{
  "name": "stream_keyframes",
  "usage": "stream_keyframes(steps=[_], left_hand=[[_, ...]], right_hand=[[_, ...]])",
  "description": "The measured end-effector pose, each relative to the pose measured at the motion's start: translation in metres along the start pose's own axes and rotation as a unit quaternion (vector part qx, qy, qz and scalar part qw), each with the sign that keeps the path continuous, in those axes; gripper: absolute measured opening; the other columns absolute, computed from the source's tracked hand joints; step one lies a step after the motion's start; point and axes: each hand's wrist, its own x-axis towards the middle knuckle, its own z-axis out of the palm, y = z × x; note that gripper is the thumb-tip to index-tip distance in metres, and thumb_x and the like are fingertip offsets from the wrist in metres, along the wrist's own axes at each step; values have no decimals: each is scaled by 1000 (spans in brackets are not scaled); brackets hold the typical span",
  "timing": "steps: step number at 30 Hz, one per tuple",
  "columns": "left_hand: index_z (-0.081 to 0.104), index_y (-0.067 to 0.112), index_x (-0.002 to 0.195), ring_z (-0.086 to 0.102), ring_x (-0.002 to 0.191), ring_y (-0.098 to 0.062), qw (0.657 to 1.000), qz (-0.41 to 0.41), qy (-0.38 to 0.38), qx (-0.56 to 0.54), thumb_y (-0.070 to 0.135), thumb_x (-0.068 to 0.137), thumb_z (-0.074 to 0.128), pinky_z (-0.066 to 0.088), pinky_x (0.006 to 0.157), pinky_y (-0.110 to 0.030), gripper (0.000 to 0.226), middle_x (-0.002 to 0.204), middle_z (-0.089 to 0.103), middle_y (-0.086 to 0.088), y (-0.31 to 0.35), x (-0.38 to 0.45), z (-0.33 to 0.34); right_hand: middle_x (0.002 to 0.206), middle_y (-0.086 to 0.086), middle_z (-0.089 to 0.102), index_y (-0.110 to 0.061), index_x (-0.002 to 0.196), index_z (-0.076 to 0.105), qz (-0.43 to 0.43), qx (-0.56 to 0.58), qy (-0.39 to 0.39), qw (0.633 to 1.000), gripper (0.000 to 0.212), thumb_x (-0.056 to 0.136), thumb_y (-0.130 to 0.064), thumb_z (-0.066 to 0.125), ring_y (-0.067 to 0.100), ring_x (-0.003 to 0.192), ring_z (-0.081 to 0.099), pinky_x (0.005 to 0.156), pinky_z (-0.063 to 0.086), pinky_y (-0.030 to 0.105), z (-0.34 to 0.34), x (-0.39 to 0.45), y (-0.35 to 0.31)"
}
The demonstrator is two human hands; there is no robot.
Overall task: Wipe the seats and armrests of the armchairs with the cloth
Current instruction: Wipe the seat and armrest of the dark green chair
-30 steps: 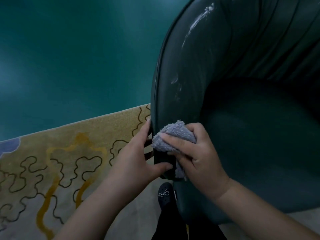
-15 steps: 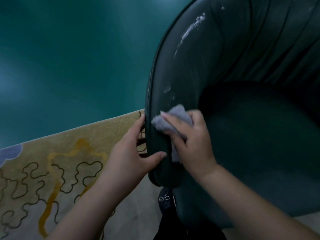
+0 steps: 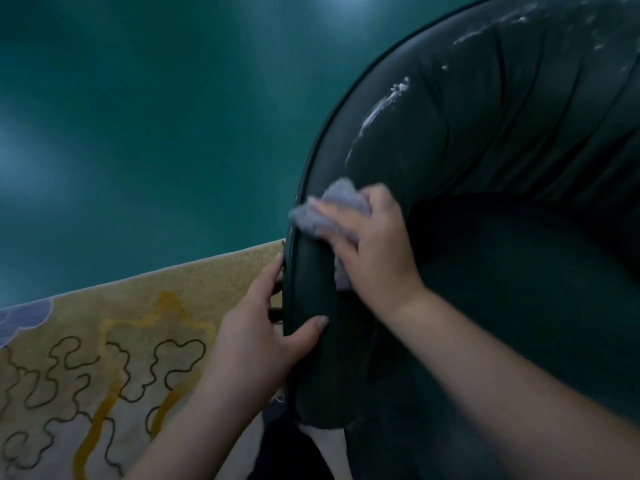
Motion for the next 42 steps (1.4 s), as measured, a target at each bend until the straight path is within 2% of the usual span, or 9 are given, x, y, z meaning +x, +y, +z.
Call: stream_keyframes(steps=[3,10,13,16,21,27,30,38,42], left_hand=[[32,56,138,54,87,24,1000,13,7,-2,46,67,79,45,61,-1,86,97,48,49,2,17,-4],[50,42,113,47,85,29,995,38,-85,22,58,58,74,36,65,5,63,91,59,30,-12,44,-21],[42,39,135,47,86,25,988,55,-140,27,65,57,74,34,63,8,88,105,57,30,-15,56,-27],[42,34,139,55,92,10,980,63,-185,40,65,58,75,41,62,1,93,117,61,19,-14,69,-36],[56,32,116,64,89,0,970,54,-238,27,58,63,76,54,73,-19,62,104,66,14,-16,77,-39],[52,42,119,62,87,7,966,47,-255,-10,56,61,78,53,71,-13,65,102,65,22,-13,84,-40],[52,45,114,54,87,21,969,94,-228,-1,49,65,80,41,65,1,57,92,65,26,-7,94,-42],[28,47,144,49,99,22,974,129,-184,-10,50,68,78,45,85,-6,91,102,44,48,19,134,-42],[28,47,145,52,108,17,974,133,-182,-23,44,72,77,52,91,-21,88,115,48,46,36,163,-45]], right_hand=[[98,4,41,-20,120,66,40,10,15,999,35,85,-17,69,27,95,50,89,44,30,3,23,-1],[91,9,46,-24,112,71,-36,-38,-69,996,27,86,-27,66,23,88,46,78,39,27,6,-2,-30],[93,9,43,-25,109,73,17,-121,-82,989,26,84,-30,69,26,93,42,81,39,34,13,53,-36],[94,4,39,-25,101,76,69,-151,-86,982,21,82,-33,71,22,96,40,81,39,33,15,57,-45],[93,5,42,-19,82,76,59,-172,-125,975,14,77,-32,76,25,91,43,73,45,40,16,27,-62],[99,6,44,-21,126,62,157,-100,37,982,38,89,-23,64,18,96,49,86,41,20,21,45,-43],[102,-1,49,-27,125,62,169,-43,92,980,38,88,-19,65,5,97,53,85,42,10,26,2,-48],[102,9,45,-19,118,68,197,-59,172,963,31,87,-18,67,13,94,51,89,38,6,6,90,4],[102,-2,43,-29,124,62,147,-21,155,977,33,91,-27,61,5,88,52,75,47,12,15,44,-6]])
